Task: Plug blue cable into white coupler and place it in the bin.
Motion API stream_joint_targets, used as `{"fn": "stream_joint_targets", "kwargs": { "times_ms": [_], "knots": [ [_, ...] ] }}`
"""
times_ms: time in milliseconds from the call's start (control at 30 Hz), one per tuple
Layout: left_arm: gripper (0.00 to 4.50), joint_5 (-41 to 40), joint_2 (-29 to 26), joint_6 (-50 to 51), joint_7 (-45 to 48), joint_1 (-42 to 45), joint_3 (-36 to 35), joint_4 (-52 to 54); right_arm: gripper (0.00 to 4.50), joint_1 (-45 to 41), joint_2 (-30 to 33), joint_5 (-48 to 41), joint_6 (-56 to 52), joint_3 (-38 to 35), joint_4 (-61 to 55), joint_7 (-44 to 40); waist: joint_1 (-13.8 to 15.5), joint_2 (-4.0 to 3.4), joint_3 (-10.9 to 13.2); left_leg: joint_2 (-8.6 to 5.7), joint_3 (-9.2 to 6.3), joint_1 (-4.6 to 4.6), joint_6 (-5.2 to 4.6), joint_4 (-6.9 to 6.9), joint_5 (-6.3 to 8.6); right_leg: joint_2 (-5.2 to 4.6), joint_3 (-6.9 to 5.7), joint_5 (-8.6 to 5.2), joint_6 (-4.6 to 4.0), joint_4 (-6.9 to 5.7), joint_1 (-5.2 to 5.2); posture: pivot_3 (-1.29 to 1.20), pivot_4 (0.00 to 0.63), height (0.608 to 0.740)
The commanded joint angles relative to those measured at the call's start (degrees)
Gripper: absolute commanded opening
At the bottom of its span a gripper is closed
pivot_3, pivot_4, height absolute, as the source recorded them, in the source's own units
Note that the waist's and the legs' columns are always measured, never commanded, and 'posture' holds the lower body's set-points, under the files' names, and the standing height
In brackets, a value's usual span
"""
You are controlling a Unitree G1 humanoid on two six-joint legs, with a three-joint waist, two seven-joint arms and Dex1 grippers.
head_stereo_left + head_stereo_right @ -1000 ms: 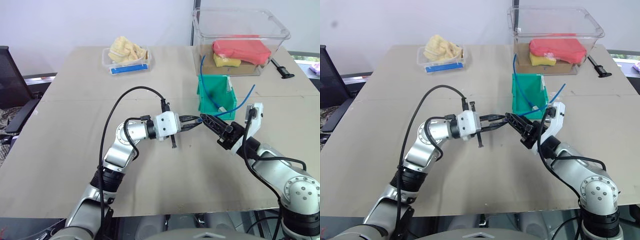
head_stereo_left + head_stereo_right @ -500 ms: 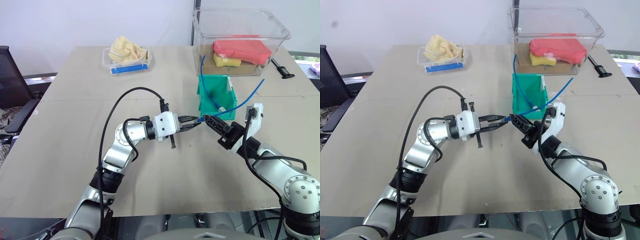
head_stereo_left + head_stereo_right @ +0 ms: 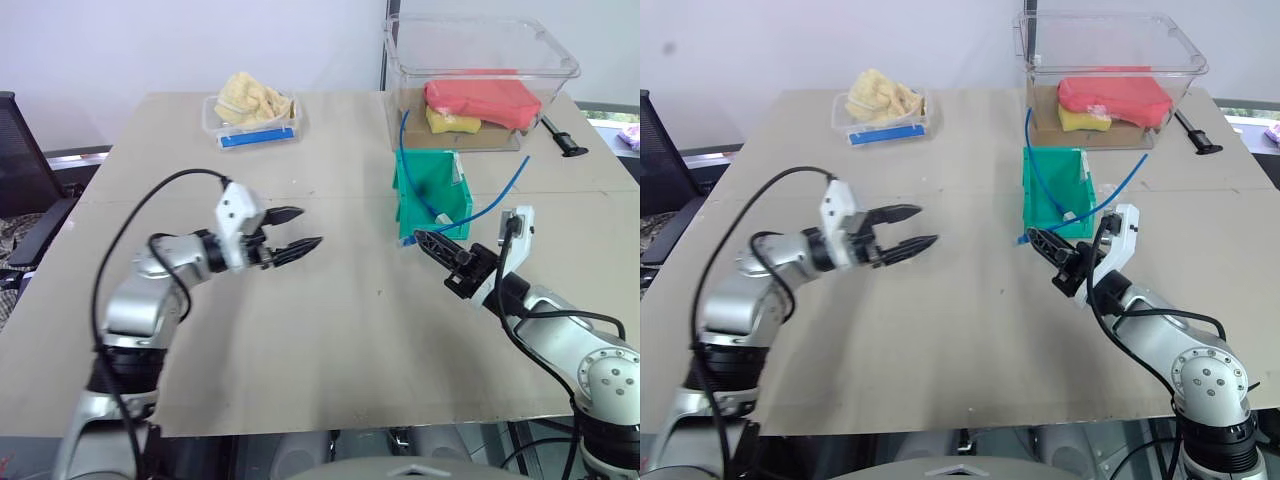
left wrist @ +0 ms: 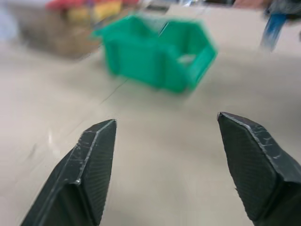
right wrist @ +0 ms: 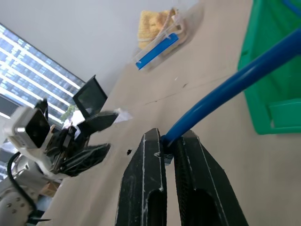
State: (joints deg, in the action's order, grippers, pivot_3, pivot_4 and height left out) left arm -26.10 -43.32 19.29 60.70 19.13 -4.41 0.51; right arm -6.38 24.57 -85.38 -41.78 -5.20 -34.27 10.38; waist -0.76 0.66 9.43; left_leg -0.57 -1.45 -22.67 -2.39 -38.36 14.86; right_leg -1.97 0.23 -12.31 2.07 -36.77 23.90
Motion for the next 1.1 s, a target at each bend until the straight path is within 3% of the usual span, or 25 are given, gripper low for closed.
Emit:
{"fn": "stream_joint_targets", "kwargs": {
  "times_ms": [33, 267, 567, 667, 767, 800, 900, 1100],
  "knots": [
    [3.48, 2.2, -3.9, -3.9, 7.2, 1.1, 0.0, -7.8, 0.0, -0.1, 0.2, 0.0, 1.3, -1.4, -0.6, -1.7, 0.1, 0.0, 0.0, 0.0, 0.02, 0.0, 0.0, 0.0, 0.0, 0.0, -0.04, -0.01, -0.01, 0.0, 0.0, 0.0, 0.15, 0.74],
    [3.48, 12.0, -2.4, -17.9, 14.3, 11.9, 7.1, -27.8, 0.0, 0.1, 0.9, 0.3, 1.2, -1.6, -1.7, -1.7, 0.8, 0.03, 0.0, -0.07, 0.07, -0.04, 0.0, -0.03, 0.0, -0.1, -0.13, -0.12, -0.23, 0.02, 0.0, 0.0, 0.15, 0.74],
    [3.48, 18.4, 2.6, -28.8, 18.6, 20.8, 11.3, -43.9, 0.0, 3.9, 1.8, -0.1, 2.7, -2.2, -5.9, 0.9, 0.4, 0.06, 0.0, -0.07, 0.01, -0.15, -0.03, 0.0, 0.02, -0.18, -0.08, 0.02, 0.01, 0.03, 0.05, 0.0, 0.15, 0.74],
    [2.71, 19.4, 3.4, -31.2, 19.7, 22.3, 11.6, -47.6, 0.0, 4.6, 2.2, -0.3, 3.3, -2.2, -6.7, 1.5, 0.2, 0.08, 0.0, -0.06, 0.01, -0.15, -0.03, -0.01, 0.02, -0.19, -0.08, 0.02, 0.01, 0.03, 0.05, 0.0, 0.15, 0.74],
    [1.08, 19.7, 3.9, -32.6, 21.1, 22.6, 11.4, -49.4, 0.0, 5.1, 2.7, -0.2, 3.6, -2.0, -7.2, 1.7, 0.1, 0.08, 0.0, -0.05, 0.03, -0.12, -0.03, -0.02, 0.01, -0.18, -0.06, 0.02, 0.01, 0.01, 0.05, 0.0, 0.15, 0.74],
    [0.75, 19.5, 4.1, -32.8, 21.5, 22.5, 11.2, -49.5, 0.0, 5.2, 2.9, -0.2, 3.6, -1.9, -7.3, 1.6, 0.1, 0.08, 0.0, -0.05, 0.03, -0.12, -0.03, -0.02, 0.01, -0.18, -0.06, 0.02, 0.01, 0.01, 0.05, 0.0, 0.15, 0.74],
    [0.42, 18.5, 4.5, -31.8, 22.8, 21.5, 11.1, -46.9, 0.0, 5.1, 4.0, 0.6, 3.2, -2.0, -7.6, 0.7, 0.1, 0.09, 0.0, -0.05, 0.02, -0.13, -0.03, -0.03, 0.01, -0.19, -0.06, 0.02, 0.02, 0.01, 0.04, 0.0, 0.15, 0.74],
    [0.4, 15.4, 6.7, -20.9, 22.8, 17.9, 12.3, -29.2, 0.0, 3.1, 12.1, 9.8, 1.1, -1.0, -8.9, -7.6, 0.2, 0.1, 0.0, -0.08, 0.04, -0.16, -0.03, -0.05, 0.01, -0.23, -0.03, 0.02, 0.02, 0.03, 0.04, 0.0, 0.15, 0.74]
  ]
}}
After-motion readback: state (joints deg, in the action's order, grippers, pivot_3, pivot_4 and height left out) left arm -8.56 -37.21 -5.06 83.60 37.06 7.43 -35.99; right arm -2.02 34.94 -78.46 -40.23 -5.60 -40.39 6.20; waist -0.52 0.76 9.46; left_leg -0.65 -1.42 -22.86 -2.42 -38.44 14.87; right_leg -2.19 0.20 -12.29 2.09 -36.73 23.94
